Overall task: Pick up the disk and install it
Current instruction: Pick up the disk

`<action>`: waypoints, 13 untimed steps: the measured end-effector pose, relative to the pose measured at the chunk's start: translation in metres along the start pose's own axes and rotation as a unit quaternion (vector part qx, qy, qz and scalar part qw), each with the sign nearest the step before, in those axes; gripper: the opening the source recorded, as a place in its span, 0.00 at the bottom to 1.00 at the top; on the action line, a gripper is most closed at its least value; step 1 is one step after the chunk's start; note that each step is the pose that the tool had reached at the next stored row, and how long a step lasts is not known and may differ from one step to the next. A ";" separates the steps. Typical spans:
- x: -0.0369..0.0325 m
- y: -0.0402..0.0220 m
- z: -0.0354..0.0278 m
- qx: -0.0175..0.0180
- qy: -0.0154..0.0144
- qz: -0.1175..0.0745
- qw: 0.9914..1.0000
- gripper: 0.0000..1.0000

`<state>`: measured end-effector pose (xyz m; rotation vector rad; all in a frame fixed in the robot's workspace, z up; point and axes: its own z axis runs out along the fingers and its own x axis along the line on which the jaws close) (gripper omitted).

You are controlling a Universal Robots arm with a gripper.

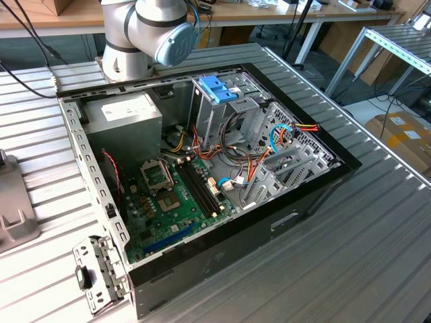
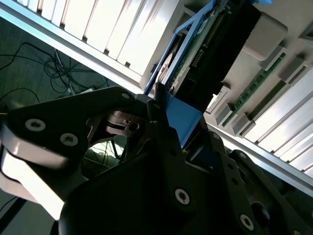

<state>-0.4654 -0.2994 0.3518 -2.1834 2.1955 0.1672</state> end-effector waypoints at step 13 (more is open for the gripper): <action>-0.0012 0.0006 -0.0114 0.000 -0.001 0.000 1.000 0.37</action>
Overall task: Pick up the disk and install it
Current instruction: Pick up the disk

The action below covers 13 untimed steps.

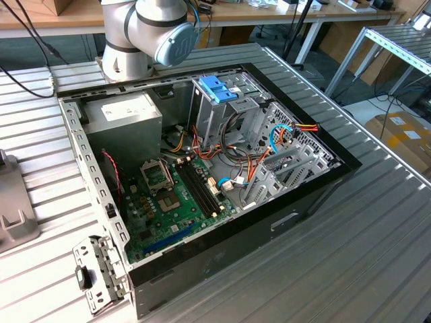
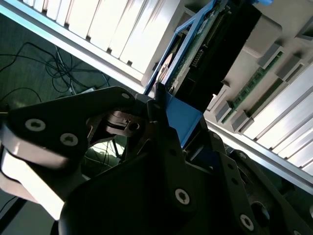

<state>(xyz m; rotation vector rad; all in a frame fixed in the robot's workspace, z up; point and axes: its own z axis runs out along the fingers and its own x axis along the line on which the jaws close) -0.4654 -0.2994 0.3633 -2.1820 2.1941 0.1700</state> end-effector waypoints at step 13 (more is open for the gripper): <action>-0.0011 0.0004 -0.0097 0.000 -0.002 0.000 1.000 0.37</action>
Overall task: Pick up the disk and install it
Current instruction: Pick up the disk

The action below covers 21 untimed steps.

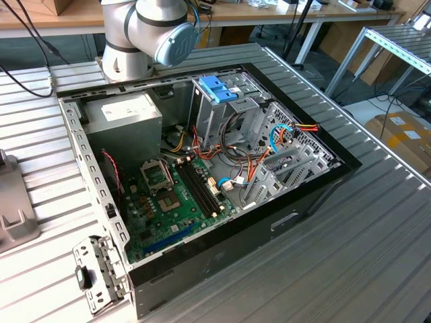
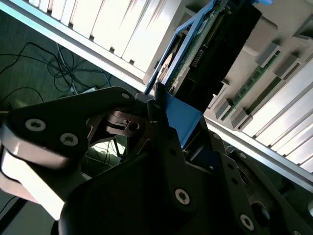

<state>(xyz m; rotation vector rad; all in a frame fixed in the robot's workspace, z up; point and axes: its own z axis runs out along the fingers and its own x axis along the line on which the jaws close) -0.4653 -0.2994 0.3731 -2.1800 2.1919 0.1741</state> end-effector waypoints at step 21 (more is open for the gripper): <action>-0.0012 0.0005 -0.0113 0.000 -0.015 -0.001 1.000 0.37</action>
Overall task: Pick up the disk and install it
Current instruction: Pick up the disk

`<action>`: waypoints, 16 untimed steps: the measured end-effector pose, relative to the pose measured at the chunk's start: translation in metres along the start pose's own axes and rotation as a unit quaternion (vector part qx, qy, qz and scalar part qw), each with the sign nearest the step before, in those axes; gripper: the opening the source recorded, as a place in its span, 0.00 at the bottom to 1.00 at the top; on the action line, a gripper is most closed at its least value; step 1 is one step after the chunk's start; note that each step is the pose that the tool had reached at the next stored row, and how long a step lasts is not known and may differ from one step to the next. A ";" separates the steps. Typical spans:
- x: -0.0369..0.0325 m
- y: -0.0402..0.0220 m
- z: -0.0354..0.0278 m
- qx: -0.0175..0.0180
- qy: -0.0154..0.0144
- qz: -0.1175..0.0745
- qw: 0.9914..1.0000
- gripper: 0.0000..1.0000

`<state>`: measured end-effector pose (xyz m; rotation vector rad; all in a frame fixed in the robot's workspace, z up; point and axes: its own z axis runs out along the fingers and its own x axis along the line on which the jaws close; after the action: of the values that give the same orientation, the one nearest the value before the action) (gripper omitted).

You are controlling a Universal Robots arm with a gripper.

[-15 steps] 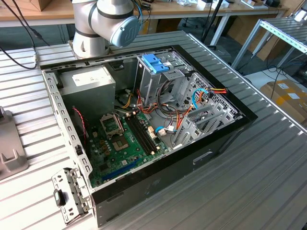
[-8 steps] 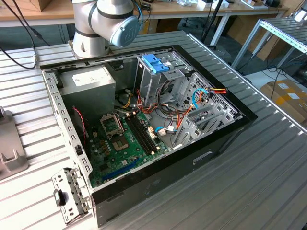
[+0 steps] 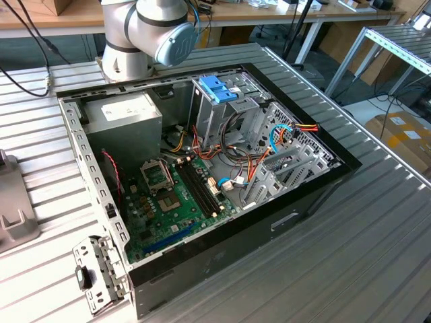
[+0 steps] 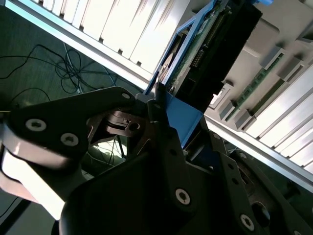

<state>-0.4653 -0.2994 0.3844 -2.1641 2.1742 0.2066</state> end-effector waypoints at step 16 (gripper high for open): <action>-0.0021 0.0006 -0.0147 0.000 -0.007 0.000 1.000 0.37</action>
<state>-0.4652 -0.2994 0.3993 -2.1568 2.1662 0.2213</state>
